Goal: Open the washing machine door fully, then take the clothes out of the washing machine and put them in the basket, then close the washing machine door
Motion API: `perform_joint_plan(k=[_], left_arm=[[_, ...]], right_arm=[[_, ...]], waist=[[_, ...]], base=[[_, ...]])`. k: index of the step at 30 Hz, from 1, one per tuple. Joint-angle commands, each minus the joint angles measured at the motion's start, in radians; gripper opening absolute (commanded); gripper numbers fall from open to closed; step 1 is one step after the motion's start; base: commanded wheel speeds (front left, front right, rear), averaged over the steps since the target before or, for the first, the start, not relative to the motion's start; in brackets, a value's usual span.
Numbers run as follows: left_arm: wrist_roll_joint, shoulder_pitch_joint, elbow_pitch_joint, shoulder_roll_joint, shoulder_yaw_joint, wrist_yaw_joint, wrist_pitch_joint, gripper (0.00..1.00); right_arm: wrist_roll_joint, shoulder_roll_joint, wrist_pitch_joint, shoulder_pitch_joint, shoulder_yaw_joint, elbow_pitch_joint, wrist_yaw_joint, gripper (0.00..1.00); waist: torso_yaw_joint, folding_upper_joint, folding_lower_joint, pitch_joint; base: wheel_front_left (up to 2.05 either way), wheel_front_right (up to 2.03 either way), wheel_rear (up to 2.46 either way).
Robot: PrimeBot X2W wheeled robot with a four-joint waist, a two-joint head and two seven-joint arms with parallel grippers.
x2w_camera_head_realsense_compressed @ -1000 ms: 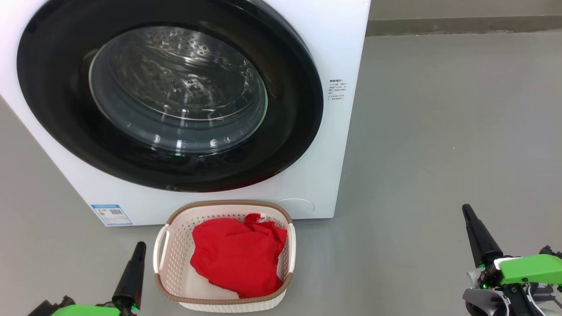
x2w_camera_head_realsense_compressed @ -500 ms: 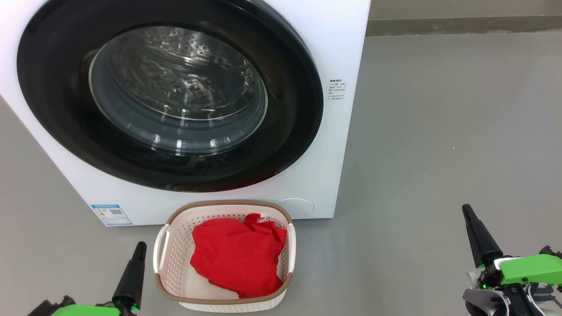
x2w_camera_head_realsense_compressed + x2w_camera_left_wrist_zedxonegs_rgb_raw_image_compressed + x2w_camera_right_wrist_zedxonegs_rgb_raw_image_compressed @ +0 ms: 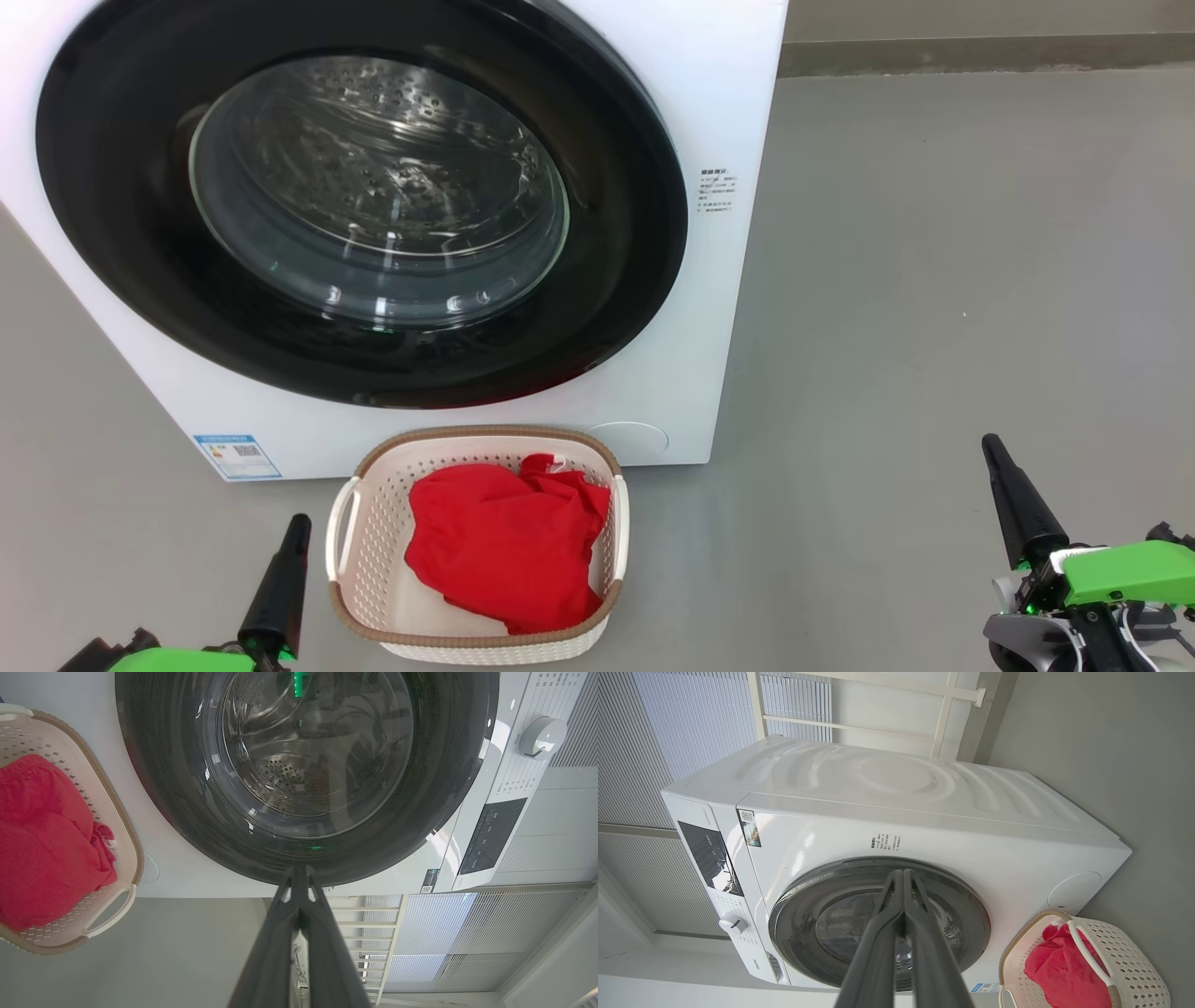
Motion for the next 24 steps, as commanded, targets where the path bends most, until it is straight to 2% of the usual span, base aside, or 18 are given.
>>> perform_joint_plan(k=[1, 24], left_arm=[[-0.006, -0.041, -0.021, 0.012, 0.037, -0.007, 0.005, 0.0], [-0.005, -0.041, -0.021, 0.011, 0.039, -0.007, 0.006, 0.0]], right_arm=[[0.001, -0.004, 0.004, -0.042, 0.013, -0.029, -0.001, 0.0], [0.0, -0.003, 0.005, -0.042, 0.011, -0.029, -0.001, 0.0]], waist=[[0.0, 0.0, 0.0, 0.0], [0.0, 0.0, 0.0, 0.0]], base=[[0.0, 0.0, 0.0], [0.0, 0.0, 0.0]])
